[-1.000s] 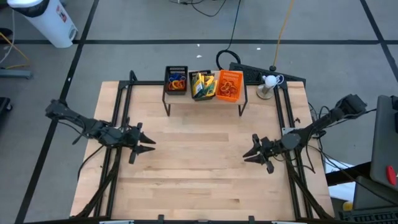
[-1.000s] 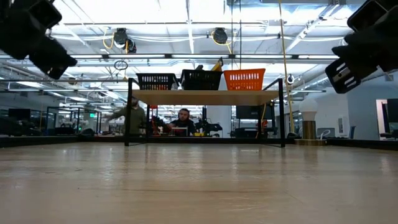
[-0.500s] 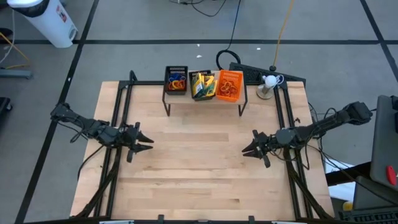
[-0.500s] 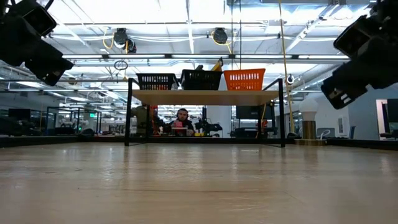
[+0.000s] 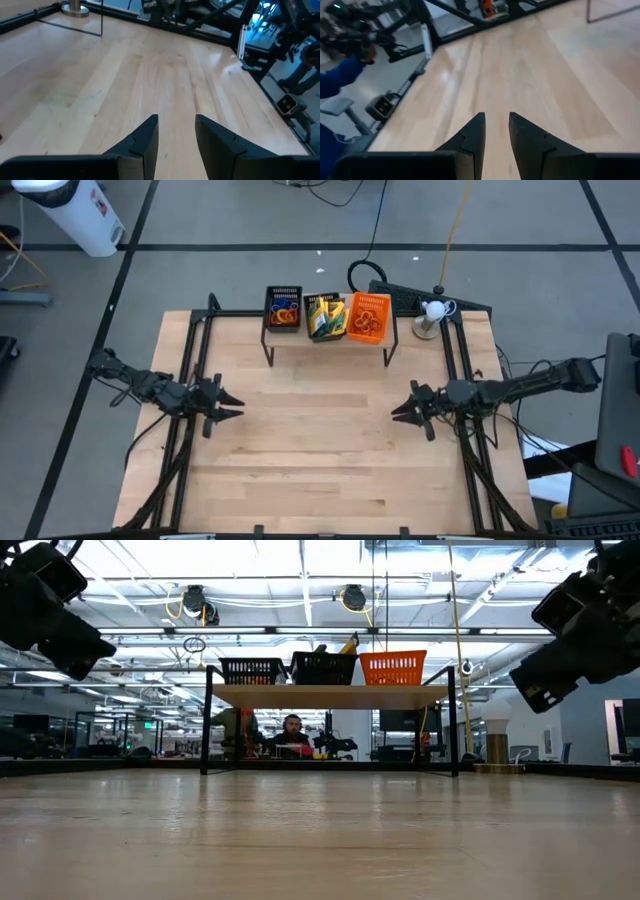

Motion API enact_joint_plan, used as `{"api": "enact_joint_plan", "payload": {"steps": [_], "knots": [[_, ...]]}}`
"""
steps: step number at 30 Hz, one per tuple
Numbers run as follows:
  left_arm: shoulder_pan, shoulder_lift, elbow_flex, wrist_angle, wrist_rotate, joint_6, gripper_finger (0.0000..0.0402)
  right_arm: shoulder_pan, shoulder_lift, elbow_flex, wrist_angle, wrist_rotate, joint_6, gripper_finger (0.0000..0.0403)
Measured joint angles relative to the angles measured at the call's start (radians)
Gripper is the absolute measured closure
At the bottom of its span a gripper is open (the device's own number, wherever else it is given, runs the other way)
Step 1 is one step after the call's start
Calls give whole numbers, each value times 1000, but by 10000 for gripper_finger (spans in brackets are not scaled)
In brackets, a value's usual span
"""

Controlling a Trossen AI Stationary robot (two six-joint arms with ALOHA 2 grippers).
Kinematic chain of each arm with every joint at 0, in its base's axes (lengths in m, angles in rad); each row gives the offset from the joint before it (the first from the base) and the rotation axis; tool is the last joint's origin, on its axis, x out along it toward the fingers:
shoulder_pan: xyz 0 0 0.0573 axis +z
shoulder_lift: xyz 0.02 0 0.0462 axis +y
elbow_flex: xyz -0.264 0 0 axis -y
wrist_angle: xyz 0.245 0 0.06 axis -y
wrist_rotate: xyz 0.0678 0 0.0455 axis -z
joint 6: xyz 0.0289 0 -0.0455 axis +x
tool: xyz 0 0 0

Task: Pick & Place Office Desk Supplies
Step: Return to Home Position

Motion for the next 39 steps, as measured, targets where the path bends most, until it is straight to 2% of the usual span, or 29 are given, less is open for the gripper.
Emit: {"api": "enact_joint_plan", "payload": {"steps": [11,23,27,32,36,39], "knots": [[0,-102,0,-42,-35,-21,275,-105,-201,0,-204,-1,13,328],[0,-101,0,-35,-35,-46,275,-175,-406,0,-229,-75,-72,328],[0,-101,0,-35,-20,-59,275,-187,-431,0,-229,-77,-79,328],[0,-101,0,-39,0,-176,275,-191,-437,0,-227,-78,-52,328],[0,-101,0,-50,35,-172,275,-191,-437,0,-197,-79,-49,328],[0,-100,1,-24,20,-140,275,-191,-437,0,-141,-79,-49,328]]}}
